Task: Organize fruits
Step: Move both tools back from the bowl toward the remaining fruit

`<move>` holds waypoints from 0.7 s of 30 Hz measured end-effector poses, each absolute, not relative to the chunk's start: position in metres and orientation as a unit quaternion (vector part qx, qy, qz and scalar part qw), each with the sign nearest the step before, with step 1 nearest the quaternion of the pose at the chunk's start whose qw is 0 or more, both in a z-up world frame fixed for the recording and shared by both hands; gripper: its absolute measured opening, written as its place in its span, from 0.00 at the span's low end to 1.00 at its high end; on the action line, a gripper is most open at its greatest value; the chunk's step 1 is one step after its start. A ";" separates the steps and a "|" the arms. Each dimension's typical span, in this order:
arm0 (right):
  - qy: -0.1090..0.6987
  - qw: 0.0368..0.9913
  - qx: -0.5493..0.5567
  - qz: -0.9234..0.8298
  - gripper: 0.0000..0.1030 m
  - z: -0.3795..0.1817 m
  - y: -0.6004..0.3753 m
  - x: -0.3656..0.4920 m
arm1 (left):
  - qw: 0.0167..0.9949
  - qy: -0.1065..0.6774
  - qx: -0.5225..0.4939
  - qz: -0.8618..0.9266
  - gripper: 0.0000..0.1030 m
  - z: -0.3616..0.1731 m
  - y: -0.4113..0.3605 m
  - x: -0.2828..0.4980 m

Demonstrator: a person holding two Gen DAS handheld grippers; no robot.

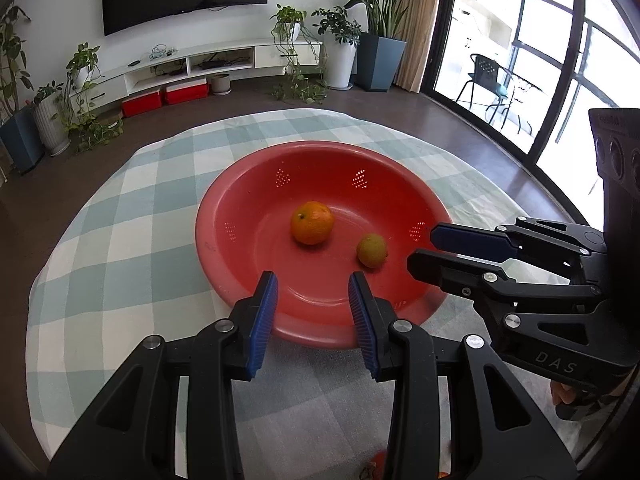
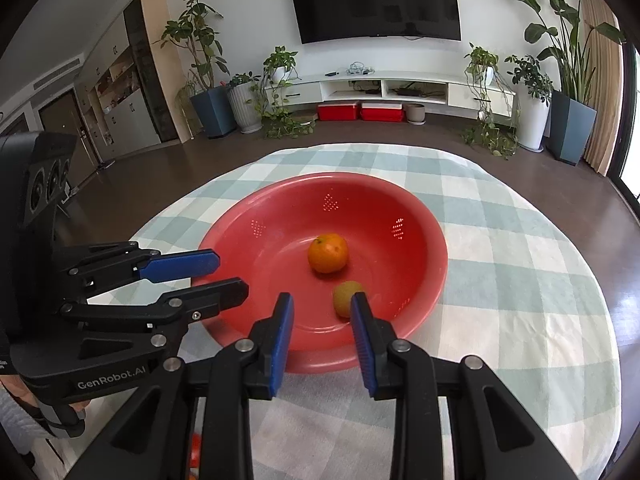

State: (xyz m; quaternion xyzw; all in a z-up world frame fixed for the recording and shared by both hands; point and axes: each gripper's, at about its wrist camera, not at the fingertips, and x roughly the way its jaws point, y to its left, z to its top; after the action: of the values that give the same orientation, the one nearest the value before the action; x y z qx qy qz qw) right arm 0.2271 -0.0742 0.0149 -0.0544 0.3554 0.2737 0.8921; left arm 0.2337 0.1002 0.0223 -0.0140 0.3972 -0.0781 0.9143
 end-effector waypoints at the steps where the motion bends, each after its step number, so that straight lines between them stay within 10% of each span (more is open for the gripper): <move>1: 0.353 0.893 -0.055 0.274 0.32 0.017 -0.075 0.224 | 0.916 0.394 -0.015 -0.078 0.34 0.024 0.101 0.229; 21: 0.328 0.900 -0.071 0.278 0.38 0.019 -0.092 0.133 | 0.919 0.388 -0.022 -0.063 0.37 0.023 0.104 0.120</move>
State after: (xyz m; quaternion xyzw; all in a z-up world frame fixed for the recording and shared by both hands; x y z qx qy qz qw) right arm 0.1332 -0.0916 0.0192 -0.0706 0.3282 0.2777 0.9001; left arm 0.1196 0.1037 0.0229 -0.0220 0.3882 -0.0626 0.9192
